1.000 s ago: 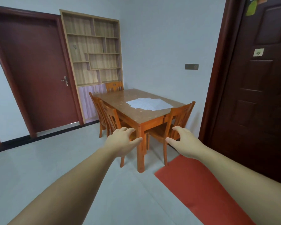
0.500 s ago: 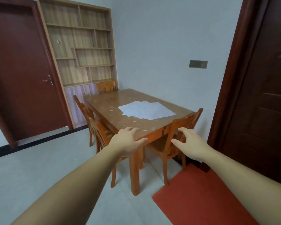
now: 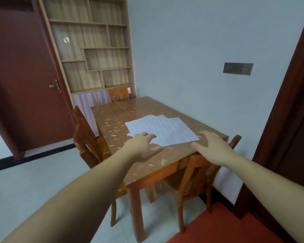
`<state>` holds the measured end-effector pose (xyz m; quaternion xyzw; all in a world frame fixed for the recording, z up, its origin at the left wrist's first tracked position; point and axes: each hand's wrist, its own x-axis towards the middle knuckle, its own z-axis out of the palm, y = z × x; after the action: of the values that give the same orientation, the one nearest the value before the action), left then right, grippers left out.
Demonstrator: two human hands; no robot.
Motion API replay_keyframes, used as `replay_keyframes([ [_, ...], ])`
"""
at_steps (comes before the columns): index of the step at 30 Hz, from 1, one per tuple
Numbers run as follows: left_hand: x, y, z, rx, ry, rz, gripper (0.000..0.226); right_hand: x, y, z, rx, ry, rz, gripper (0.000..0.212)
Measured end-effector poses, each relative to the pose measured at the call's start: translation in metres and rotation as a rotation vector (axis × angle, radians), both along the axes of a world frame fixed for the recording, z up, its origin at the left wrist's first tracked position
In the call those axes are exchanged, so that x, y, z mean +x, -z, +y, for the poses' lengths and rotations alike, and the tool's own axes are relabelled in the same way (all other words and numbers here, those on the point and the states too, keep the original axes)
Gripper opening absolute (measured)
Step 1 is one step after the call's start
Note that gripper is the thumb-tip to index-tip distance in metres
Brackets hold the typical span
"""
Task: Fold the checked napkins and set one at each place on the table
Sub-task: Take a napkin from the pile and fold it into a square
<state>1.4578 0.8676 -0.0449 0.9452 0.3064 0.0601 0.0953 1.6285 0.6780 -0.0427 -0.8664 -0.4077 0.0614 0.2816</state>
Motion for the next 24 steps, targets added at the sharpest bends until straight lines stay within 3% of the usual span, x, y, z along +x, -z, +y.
replay_keyframes([
  [11, 0.202, 0.069, 0.132, -0.117, -0.022, -0.046, 0.069, 0.196, 0.050, 0.120, -0.100, -0.049, -0.058, 0.062],
  [19, 0.336, 0.113, 0.230, -0.291, -0.083, -0.025, 0.069, 0.342, 0.079, 0.228, -0.219, -0.030, 0.059, 0.074],
  [22, 0.364, 0.134, 0.247, -0.327, -0.087, 0.018, 0.068, 0.372, 0.100, 0.258, -0.248, -0.097, 0.073, 0.055],
  [24, 0.379, 0.152, 0.256, -0.359, -0.112, 0.042, 0.068, 0.392, 0.121, 0.278, -0.281, -0.113, 0.102, 0.064],
])
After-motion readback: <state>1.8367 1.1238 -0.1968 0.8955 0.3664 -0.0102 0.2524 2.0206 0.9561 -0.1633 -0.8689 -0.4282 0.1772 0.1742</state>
